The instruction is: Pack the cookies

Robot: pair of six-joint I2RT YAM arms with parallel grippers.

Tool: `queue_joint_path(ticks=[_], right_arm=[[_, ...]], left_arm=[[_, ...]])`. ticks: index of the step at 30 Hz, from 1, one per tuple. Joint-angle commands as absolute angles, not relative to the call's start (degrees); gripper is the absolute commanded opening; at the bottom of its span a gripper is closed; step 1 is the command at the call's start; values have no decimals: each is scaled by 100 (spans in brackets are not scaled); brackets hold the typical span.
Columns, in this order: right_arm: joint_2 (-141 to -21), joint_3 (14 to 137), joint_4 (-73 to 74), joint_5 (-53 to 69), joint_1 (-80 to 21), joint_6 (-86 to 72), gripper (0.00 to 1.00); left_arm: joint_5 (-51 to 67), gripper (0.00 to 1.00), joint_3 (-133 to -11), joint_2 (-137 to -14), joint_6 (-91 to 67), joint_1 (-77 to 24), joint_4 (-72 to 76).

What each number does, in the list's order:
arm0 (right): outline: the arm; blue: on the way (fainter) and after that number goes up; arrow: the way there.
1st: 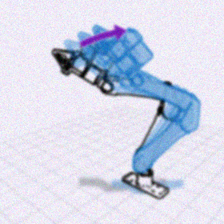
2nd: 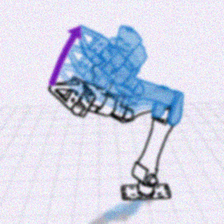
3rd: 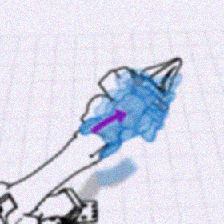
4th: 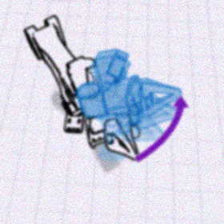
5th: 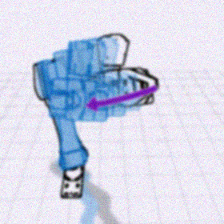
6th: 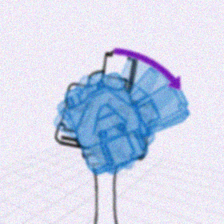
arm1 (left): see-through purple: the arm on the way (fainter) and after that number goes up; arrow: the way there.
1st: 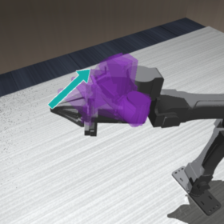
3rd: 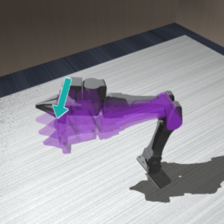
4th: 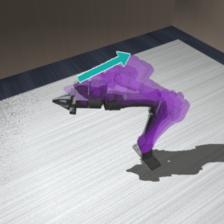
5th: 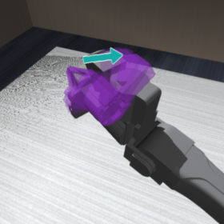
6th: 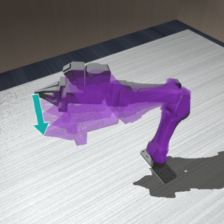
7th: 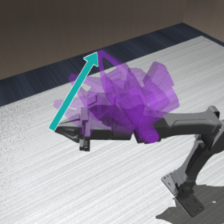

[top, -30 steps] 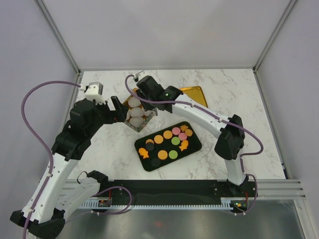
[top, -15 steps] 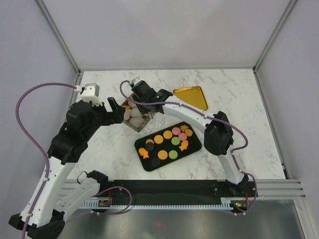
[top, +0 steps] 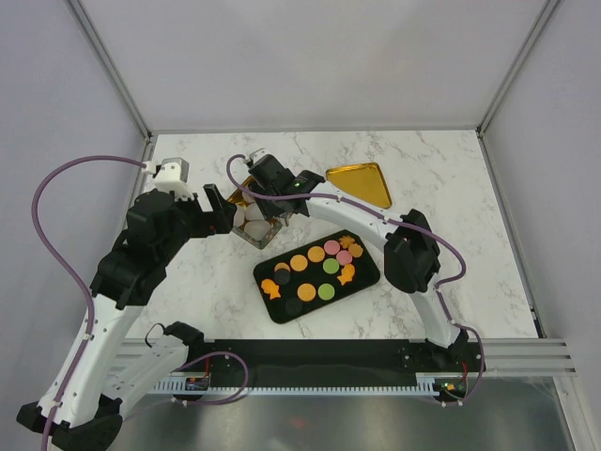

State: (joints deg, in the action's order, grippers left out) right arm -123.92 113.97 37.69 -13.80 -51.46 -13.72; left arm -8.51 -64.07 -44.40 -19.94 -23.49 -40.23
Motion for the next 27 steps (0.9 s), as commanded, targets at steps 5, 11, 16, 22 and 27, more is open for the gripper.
queue_joint_path(ticks=[5,11,16,22,27], right_arm=[[-11559,11286,3656,-1450,-5115,-1389,51],[-10505,10873,4069,-1398,-5124,-1388,50],[-9162,9471,4420,-1082,-5124,-1502,50],[-8035,7948,4886,-896,-5326,-1749,49],[-7796,7419,5080,-914,-5686,-1863,50]], left_arm=[[-905,100,-6425,-4438,-2074,-2347,-3929],[-835,100,-6425,-4491,-2074,-2338,-3771],[-703,100,-6337,-4614,-2092,-2338,-3586],[-563,100,-6258,-4728,-2083,-2347,-3402],[-510,100,-6135,-4816,-2109,-2338,-3296]])
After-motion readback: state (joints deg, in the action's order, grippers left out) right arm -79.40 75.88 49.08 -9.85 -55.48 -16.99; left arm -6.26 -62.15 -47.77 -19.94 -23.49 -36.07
